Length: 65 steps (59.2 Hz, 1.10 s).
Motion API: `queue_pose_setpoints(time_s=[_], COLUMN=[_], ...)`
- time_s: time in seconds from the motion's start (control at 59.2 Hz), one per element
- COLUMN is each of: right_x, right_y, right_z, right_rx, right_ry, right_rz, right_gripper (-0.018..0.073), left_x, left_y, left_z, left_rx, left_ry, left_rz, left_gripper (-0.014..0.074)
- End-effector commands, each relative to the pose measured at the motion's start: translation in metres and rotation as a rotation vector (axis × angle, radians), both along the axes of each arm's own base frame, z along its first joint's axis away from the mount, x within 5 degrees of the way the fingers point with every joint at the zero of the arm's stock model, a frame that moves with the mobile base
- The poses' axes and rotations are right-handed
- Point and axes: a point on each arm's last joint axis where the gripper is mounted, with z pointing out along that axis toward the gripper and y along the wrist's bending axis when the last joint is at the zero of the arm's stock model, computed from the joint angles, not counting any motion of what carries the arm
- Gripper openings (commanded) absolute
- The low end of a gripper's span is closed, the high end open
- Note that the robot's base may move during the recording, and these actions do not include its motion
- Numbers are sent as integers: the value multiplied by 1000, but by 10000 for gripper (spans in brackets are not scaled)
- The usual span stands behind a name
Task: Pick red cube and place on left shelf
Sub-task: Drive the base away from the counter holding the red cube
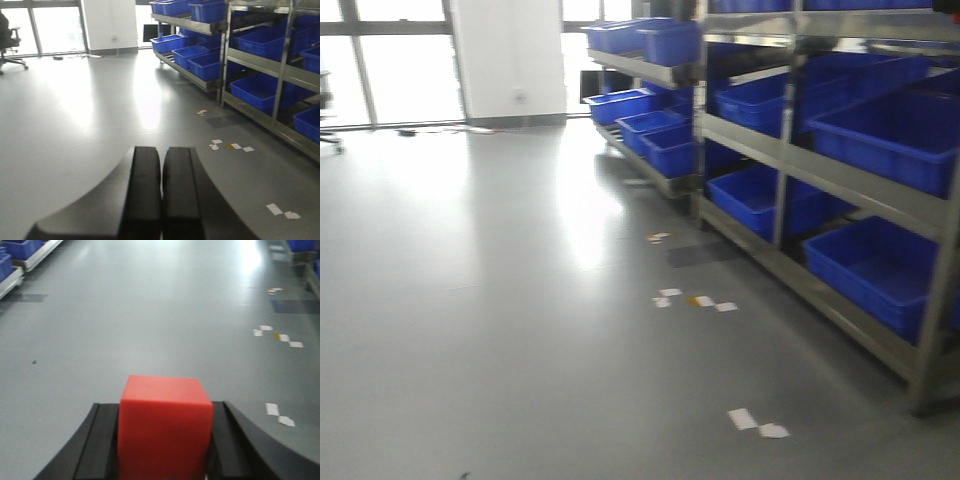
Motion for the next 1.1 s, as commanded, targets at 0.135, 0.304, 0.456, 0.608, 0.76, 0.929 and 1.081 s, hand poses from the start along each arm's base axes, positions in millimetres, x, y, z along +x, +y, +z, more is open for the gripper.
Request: queue_pose_setpoints(time_s=[0.135,0.304,0.456,0.608,0.76,0.929,1.081], right_x=[1,1,1,1,1,1,1], right_y=[1,1,1,1,1,1,1], right_z=[18,18,18,18,18,18,18], right_rx=[45,45,45,45,45,45,45], right_ry=[-110,-110,-110,-110,-110,-110,-110], right_rz=[2,2,2,2,2,2,2], right_gripper=[56,56,56,56,56,56,56], left_x=[0,0,0,0,0,0,0], left_y=[0,0,0,0,0,0,0], left_z=[1,1,1,1,1,1,1], left_rx=[-9,-9,-9,-9,-9,-9,-9], left_ry=[-80,-80,-80,-80,-80,-80,-80], left_rz=[-5,-5,-5,-5,-5,-5,-5], left_gripper=[102,102,102,102,102,102,102])
